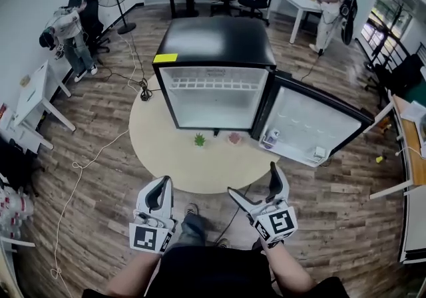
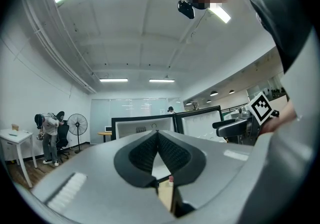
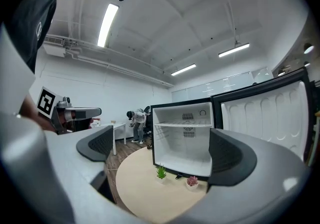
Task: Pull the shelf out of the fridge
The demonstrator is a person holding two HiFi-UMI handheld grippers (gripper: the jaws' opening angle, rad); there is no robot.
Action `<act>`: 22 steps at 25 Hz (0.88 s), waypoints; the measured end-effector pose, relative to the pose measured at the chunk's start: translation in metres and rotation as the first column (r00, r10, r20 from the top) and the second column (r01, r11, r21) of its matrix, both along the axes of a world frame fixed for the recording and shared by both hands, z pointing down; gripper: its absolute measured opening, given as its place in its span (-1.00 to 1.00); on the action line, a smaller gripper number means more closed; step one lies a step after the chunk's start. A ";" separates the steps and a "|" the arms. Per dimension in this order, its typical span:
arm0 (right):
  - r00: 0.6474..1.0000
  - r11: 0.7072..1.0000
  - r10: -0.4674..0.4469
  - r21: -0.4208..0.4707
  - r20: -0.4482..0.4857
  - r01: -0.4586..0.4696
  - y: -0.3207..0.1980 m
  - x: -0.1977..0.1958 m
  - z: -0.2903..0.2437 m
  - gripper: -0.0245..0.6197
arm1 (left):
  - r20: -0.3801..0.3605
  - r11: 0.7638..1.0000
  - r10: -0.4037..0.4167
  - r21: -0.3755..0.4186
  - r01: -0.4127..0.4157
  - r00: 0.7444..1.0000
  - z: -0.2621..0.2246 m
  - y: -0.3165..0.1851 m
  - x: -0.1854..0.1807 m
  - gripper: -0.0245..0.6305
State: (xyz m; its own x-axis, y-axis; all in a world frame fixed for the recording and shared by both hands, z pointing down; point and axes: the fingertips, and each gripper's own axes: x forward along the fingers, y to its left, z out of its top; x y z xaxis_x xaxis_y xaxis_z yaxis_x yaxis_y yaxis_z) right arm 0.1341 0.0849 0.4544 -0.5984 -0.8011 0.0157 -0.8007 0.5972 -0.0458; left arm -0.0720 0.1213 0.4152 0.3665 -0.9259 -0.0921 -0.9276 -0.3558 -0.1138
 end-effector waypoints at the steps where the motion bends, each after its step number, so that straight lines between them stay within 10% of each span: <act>1: 1.000 1.000 0.006 0.001 -0.003 -0.006 -0.007 -0.002 -0.001 0.93 | -0.005 1.000 0.005 0.006 -0.005 1.000 -0.001 -0.009 -0.003 -0.93; 22: 0.981 0.985 0.172 -0.016 -0.092 -0.174 -0.169 -0.071 -0.011 0.93 | -0.064 0.981 0.193 0.035 -0.191 0.979 -0.002 -0.211 -0.064 -0.93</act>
